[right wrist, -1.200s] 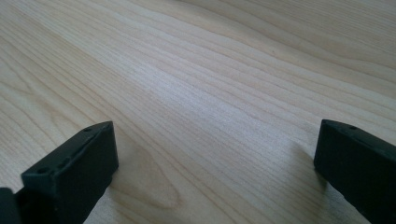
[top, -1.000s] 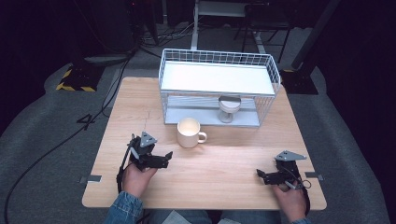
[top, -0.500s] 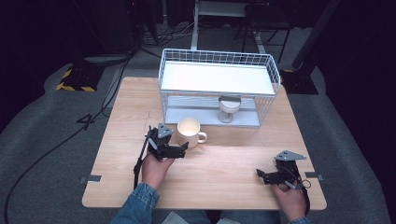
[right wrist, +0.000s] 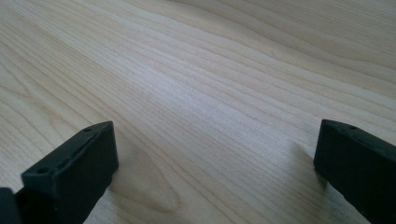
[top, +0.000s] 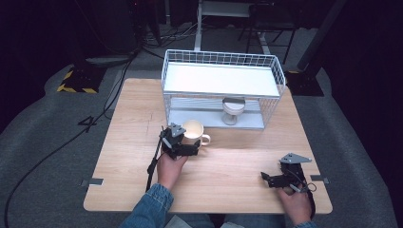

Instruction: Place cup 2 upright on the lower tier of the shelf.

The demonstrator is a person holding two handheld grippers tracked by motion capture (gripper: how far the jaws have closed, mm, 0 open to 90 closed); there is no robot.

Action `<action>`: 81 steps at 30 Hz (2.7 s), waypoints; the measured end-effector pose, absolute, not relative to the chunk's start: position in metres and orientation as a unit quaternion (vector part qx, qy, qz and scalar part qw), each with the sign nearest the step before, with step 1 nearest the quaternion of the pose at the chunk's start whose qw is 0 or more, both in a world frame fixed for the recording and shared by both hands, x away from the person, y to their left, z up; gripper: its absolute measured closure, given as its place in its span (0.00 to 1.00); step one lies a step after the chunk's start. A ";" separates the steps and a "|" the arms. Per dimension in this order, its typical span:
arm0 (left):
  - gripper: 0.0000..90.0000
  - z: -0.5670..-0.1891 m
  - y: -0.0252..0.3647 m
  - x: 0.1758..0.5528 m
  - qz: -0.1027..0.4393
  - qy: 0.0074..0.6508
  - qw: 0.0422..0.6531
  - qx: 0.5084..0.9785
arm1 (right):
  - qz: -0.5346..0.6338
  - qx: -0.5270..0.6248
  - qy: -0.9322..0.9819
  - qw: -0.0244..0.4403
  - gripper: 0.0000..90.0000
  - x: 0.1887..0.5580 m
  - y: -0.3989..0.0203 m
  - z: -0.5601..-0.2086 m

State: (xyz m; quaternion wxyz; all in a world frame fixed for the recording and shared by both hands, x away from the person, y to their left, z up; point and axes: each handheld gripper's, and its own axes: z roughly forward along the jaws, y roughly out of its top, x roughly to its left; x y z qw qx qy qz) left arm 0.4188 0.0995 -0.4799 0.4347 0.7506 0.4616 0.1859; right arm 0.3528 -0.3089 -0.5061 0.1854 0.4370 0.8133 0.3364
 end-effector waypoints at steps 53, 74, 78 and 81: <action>0.09 -0.494 0.082 0.426 0.215 0.453 0.437 0.747 | 0.336 0.437 0.813 0.185 0.00 0.353 -0.309 -0.506; 0.09 -0.436 0.094 0.392 0.217 0.403 0.455 0.764 | 0.336 0.437 0.813 0.186 0.00 0.353 -0.309 -0.506; 0.09 -0.423 0.094 0.387 0.219 0.392 0.459 0.767 | 0.336 0.437 0.813 0.185 0.00 0.353 -0.309 -0.506; 0.09 -0.414 0.094 0.386 0.214 0.386 0.460 0.771 | 0.336 0.437 0.813 0.185 0.00 0.353 -0.309 -0.506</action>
